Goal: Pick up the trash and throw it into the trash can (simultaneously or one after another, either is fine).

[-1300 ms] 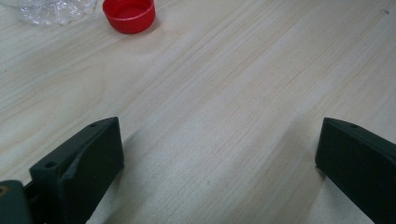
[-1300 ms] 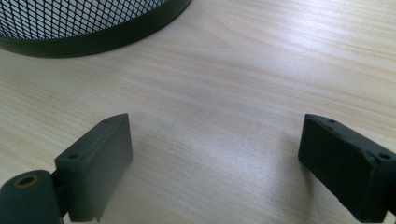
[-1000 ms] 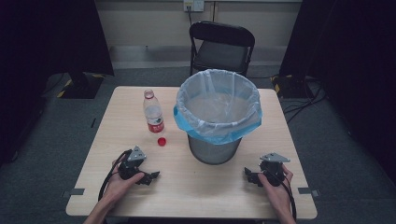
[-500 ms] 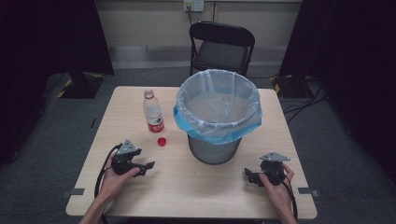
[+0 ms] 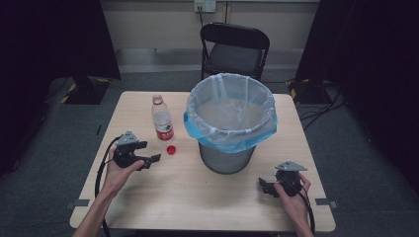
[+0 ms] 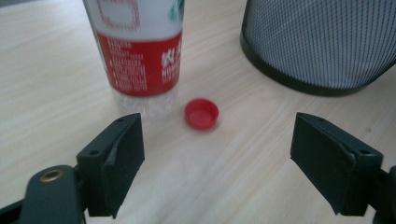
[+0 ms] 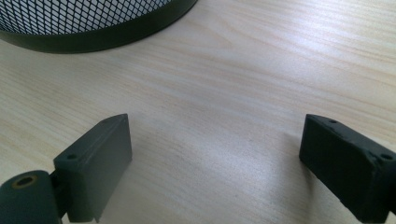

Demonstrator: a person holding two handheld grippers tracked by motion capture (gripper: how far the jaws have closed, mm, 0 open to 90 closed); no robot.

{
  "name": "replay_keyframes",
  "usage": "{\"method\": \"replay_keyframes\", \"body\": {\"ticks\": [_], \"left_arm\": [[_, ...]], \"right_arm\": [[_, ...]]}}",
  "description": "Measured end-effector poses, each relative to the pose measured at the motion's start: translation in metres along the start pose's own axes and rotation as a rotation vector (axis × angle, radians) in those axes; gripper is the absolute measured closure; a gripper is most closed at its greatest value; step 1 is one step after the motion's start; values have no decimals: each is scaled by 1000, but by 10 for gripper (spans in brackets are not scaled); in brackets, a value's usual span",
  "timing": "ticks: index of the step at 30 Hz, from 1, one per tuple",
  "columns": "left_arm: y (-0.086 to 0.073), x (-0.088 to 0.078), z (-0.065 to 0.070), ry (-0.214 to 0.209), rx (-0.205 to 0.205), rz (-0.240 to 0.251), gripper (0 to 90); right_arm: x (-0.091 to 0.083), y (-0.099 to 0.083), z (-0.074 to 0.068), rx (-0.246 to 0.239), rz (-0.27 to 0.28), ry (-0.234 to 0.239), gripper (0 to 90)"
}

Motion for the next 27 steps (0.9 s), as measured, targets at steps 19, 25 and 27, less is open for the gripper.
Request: {"method": "replay_keyframes", "body": {"ticks": [19, 25, 27], "left_arm": [[47, 29, -45, 9, 44, 38, 197], [51, 44, -51, -15, 31, 23, 177], [52, 48, -52, -11, 37, 41, 172]], "right_arm": [[0, 0, 0, 0, 1, -1, 85], [0, 0, 0, 0, 0, 0, 85], [0, 0, 0, 0, 0, 0, 85]]}}
Point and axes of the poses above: each handheld gripper's, and its own axes: x roughly forward along the jaws, y roughly out of its top, z roughly to its right, the point moved 2 cm from there along x, roughly forward along the jaws, and after that the axes turned 3 degrees about -y, right-handed, at the moved point
